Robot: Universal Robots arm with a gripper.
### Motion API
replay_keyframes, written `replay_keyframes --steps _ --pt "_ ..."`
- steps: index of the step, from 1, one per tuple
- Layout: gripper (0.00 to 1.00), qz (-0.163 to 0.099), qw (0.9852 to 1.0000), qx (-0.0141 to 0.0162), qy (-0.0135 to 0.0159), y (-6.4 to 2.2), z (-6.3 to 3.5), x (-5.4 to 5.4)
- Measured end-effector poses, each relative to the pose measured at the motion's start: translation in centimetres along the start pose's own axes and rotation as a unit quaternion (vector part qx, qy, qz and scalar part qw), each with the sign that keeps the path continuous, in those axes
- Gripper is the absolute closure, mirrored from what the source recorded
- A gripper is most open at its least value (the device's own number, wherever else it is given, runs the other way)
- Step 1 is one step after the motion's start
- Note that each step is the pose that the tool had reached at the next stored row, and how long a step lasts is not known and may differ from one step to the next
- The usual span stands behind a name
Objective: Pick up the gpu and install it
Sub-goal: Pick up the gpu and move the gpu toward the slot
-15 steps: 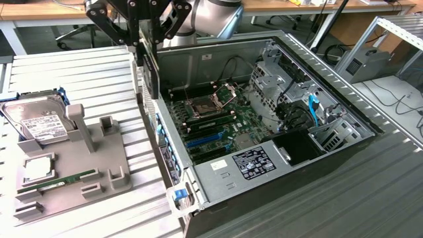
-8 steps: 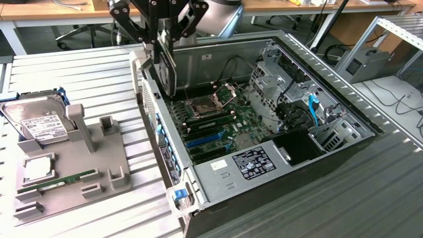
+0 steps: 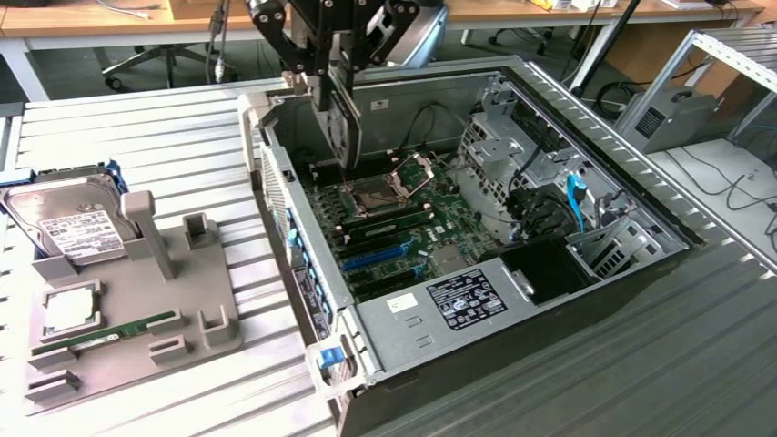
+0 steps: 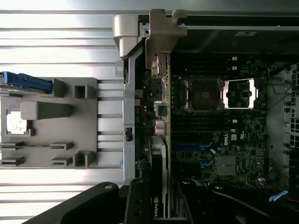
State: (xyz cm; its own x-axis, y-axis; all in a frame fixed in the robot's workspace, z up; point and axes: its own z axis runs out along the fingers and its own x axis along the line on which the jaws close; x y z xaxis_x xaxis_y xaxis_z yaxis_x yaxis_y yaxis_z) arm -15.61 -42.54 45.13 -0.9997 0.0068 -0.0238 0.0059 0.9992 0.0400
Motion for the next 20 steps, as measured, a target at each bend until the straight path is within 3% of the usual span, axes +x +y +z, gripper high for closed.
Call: replay_keyframes --steps 20 --pt "0.73 0.000 1.0000 -0.0002 0.0000 0.49 0.20 -7.4"
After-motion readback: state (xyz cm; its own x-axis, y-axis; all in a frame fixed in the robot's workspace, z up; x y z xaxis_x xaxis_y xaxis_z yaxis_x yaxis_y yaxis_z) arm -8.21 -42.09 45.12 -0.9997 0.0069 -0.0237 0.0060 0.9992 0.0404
